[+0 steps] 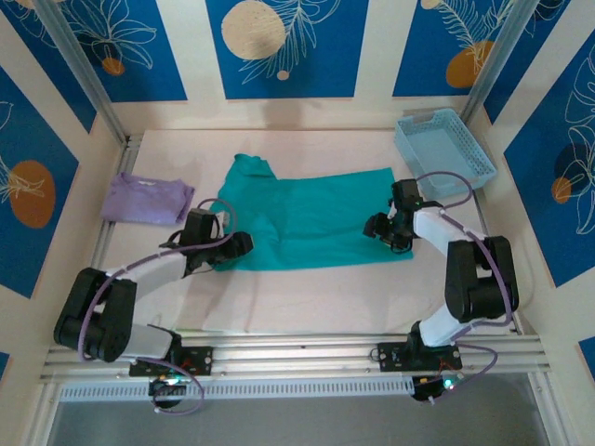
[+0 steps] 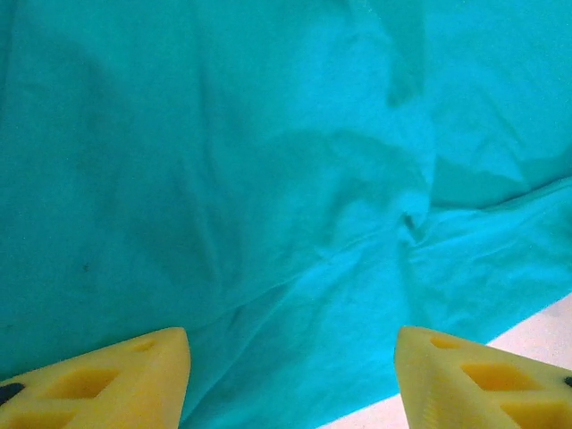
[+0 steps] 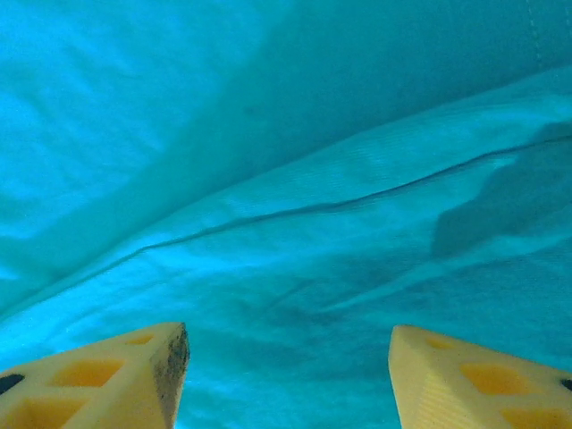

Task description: Fold the inside-out t-shirt

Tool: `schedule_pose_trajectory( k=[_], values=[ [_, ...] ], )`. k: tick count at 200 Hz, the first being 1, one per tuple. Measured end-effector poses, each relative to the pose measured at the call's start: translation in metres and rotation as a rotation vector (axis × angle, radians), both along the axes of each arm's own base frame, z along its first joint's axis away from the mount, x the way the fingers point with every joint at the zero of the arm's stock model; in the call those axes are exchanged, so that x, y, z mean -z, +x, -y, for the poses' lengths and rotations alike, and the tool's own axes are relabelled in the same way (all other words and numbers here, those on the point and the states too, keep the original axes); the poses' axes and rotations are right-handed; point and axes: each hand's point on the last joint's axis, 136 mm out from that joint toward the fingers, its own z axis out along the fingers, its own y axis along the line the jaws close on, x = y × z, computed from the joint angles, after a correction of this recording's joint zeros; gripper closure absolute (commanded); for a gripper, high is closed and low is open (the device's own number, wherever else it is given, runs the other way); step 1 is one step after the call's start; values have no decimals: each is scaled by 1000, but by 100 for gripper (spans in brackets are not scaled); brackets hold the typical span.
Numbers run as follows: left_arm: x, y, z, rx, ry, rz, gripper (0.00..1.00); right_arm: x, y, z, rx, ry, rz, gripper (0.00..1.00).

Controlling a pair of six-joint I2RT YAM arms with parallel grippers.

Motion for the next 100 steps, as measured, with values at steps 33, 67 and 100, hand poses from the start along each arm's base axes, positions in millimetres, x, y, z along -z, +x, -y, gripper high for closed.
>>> schedule_pose_trajectory(
  k=[33, 67, 100],
  values=[
    [21, -6, -13, -30, 10, -50, 39, 14, -4, 4, 16, 31, -71, 29],
    [21, -18, -16, -26, 5, -24, 39, 11, -17, 7, 35, 75, -98, 29],
    [21, -45, -27, -53, 4, -22, 39, 12, -56, 13, 104, 165, -138, 32]
  ],
)
